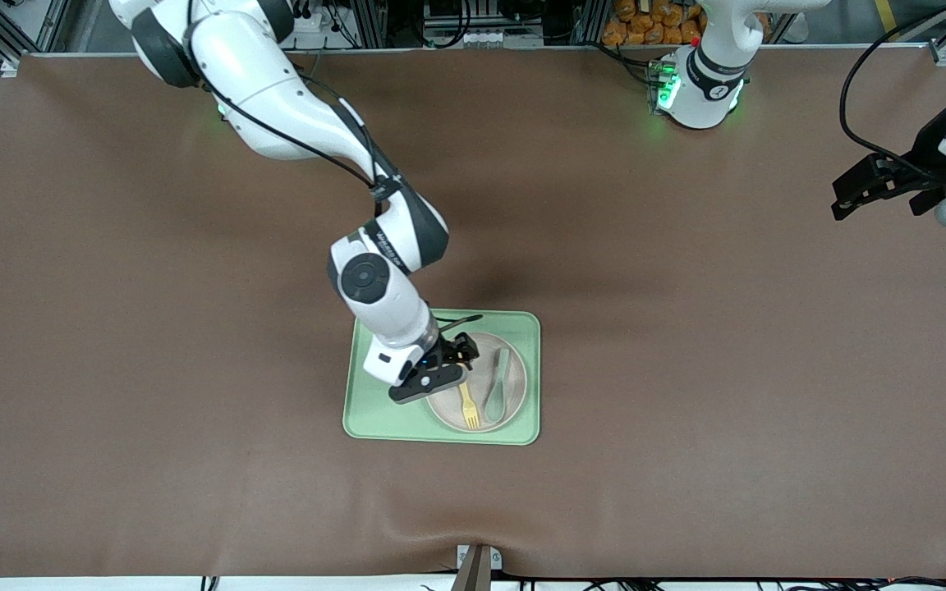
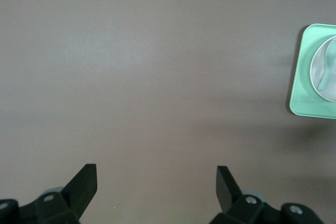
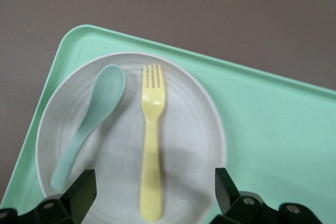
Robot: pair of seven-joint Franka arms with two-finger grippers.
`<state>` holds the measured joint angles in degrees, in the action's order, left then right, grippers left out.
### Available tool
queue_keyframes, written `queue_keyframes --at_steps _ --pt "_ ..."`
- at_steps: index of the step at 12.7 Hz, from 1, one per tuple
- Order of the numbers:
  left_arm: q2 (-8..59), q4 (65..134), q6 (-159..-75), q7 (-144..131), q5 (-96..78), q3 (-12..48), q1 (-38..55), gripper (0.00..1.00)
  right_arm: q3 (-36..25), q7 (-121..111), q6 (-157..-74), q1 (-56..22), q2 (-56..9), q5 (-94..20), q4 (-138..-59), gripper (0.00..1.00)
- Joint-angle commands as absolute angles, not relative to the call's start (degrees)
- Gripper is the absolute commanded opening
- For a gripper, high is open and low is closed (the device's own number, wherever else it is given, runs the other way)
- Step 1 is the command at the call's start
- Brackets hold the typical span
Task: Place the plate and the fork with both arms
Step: 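Reach the right gripper over the plate on the tray, then lower the right gripper and grasp the yellow fork handle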
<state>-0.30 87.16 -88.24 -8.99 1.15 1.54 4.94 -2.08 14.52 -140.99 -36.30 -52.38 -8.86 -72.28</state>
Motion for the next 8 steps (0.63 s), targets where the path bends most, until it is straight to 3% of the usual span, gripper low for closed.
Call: queue_keyframes --at_steps 1,8 --pt "-0.53 86.92 -88.07 -9.32 1.32 2.02 4.92 1.00 -5.36 18.89 -140.19 -39.02 -56.60 -8.35 -66.18 1.00" --pt "-0.44 87.01 -88.07 -9.32 1.32 2.02 4.92 1.00 -6.86 25.38 -140.01 -40.60 -58.53 -6.06 -66.18 1.00"
